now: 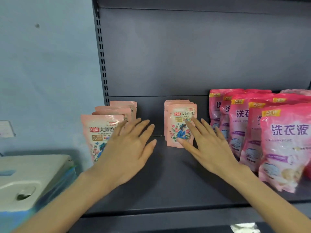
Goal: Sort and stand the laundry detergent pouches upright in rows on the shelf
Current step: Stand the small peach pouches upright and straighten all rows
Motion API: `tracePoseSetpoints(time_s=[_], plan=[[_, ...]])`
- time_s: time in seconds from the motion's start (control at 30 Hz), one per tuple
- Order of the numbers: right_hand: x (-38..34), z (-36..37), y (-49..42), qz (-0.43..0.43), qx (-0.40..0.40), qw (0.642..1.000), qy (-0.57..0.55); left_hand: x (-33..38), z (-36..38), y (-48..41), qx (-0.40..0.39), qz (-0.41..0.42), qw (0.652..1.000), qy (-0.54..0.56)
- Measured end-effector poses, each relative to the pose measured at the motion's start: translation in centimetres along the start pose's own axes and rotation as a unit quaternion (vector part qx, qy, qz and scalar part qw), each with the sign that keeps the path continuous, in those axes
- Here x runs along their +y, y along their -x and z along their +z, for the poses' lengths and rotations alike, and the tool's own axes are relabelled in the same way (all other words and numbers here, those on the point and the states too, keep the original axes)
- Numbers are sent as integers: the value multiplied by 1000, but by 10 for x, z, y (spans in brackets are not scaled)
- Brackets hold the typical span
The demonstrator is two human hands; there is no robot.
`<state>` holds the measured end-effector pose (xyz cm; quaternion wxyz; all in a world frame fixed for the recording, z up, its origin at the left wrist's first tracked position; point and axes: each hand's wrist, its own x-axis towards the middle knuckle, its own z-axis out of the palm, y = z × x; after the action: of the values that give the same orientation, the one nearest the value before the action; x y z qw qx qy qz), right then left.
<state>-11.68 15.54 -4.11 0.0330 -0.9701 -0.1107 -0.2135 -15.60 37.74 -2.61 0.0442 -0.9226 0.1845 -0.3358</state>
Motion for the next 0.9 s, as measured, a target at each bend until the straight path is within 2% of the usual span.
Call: tracePoseSetpoints(time_s=[0.1,0.27,0.47,0.63,0.8,0.9], plan=[[-13,-11,-6,-29,19,999,-2,-28,-30,5,23,-1,1000,6],[-30,-24,-36,-88,64,994,-18,-83,-54,-3,27,-57,998,24],[-43,-23,-87,-143,59,987,-40,-136,-40,-35,-23,-147,983,107],[-56,-4,-136,-177,31,978,-107,-163,-21,-67,-76,-184,961,193],[-82,39,-185,-101,-50,946,-304,-181,-6,-105,-126,-160,961,185],[-96,61,-204,-38,-61,915,-396,-184,6,-128,-165,-119,967,153]])
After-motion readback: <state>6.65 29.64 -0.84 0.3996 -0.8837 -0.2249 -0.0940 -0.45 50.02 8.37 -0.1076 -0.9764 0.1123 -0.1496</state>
